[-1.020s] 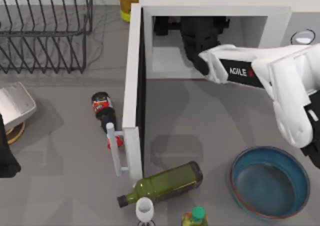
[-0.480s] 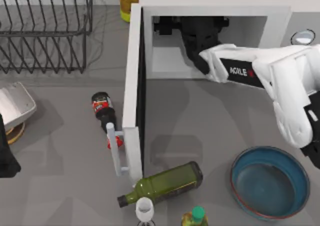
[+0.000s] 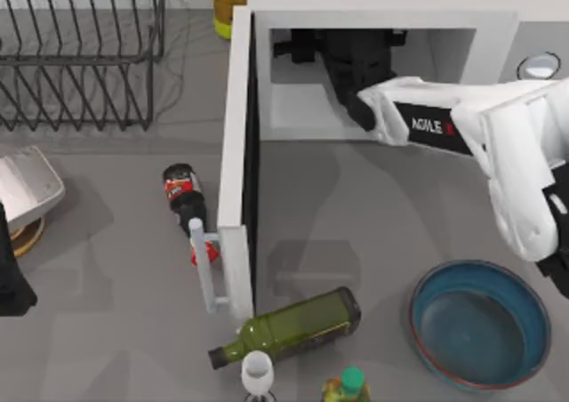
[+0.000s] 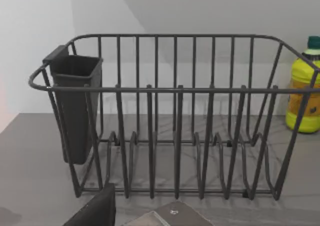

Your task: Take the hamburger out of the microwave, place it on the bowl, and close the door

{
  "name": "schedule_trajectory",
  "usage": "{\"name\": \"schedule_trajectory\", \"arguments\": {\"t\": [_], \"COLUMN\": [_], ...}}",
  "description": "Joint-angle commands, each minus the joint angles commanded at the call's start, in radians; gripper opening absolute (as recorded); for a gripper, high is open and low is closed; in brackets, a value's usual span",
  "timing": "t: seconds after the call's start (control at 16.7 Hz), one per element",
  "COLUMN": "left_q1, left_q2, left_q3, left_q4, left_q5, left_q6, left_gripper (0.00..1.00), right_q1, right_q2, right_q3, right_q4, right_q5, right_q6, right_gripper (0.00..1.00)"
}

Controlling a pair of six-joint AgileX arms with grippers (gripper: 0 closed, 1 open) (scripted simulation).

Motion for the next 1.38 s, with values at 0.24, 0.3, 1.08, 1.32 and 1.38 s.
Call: {"name": "schedule_trajectory", "arguments": {"t": [0.24, 0.3, 1.08, 1.32, 1.38], "left_q1": [0.0, 0.0, 0.0, 0.0, 0.0], "left_q2": [0.0, 0.0, 0.0, 0.0, 0.0], "left_q3": [0.0, 0.0, 0.0, 0.0, 0.0], "left_q4": [0.0, 0.0, 0.0, 0.0, 0.0], "left_q5": [0.0, 0.0, 0.0, 0.0, 0.0], "left_q6": [0.0, 0.0, 0.0, 0.0, 0.0], "left_gripper": [1.0, 1.0, 1.0, 1.0, 1.0], "right_q1": [0.016, 0.026, 0.207, 0.224, 0.224], "right_q2": [-0.036, -0.058, -0.47, -0.508, -0.508], "right_q3": [-0.069, -0.113, -1.063, -1.125, -1.125], "right_q4": [0.042, 0.067, 0.543, 0.587, 0.587], "right_q5": [0.015, 0.024, 0.195, 0.211, 0.211], "right_q6": [0.005, 0.008, 0.065, 0.07, 0.07], "right_gripper": [0.0, 0.0, 0.0, 0.0, 0.0]}}
